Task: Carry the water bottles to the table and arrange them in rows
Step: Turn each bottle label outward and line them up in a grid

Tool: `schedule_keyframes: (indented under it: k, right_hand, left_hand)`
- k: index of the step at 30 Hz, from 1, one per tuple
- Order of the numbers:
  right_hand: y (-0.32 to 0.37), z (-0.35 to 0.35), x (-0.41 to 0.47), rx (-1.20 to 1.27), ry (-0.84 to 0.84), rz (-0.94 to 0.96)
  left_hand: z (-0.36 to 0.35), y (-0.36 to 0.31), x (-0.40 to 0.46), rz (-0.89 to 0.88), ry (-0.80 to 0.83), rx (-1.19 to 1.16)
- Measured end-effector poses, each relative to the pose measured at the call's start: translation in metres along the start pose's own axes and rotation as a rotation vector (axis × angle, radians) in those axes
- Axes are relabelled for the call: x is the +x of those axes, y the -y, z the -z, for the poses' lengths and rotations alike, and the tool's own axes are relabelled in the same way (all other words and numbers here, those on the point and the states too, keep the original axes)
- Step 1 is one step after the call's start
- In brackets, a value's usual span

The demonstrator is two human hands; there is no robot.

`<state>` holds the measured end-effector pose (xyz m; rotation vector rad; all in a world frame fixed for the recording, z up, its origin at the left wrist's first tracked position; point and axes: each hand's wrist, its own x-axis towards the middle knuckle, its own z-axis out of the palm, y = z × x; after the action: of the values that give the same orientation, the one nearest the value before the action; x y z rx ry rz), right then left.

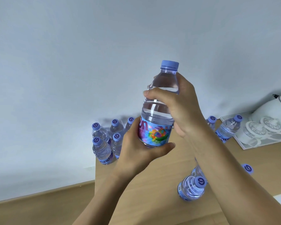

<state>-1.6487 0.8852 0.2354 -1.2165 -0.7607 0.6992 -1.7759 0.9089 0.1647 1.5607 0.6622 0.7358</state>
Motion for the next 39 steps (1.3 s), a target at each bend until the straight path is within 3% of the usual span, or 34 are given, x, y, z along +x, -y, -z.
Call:
schedule_keyframes:
  k: [5,10,14,21,25,29,35,39]
  right_hand:
    - [0.000,0.007,0.004,0.073,0.081,-0.017]
    - [-0.003,0.015,0.006,0.177,0.216,-0.038]
    - [-0.003,0.015,0.005,0.114,0.213,-0.027]
    - [-0.006,0.000,-0.006,-0.081,-0.089,0.066]
    - [-0.006,0.000,-0.004,-0.066,-0.104,0.043]
    - [-0.004,0.005,-0.001,-0.015,-0.012,0.017]
    - [0.000,0.014,0.007,0.119,0.151,0.010]
    - [-0.002,0.015,0.007,0.111,0.175,0.028]
  left_hand:
    - [0.010,-0.005,0.010,0.131,0.207,-0.096]
    - [0.018,-0.008,0.013,0.145,0.430,-0.190]
    - [0.016,-0.007,0.012,0.102,0.285,-0.144]
    - [-0.003,-0.003,0.006,0.045,-0.059,0.056]
    - [-0.003,0.000,0.001,0.069,-0.010,0.033]
    - [0.001,0.000,0.005,0.153,0.109,-0.148]
    - [0.009,-0.004,0.010,0.164,0.308,-0.222]
    - [0.007,-0.004,0.010,0.155,0.214,-0.184]
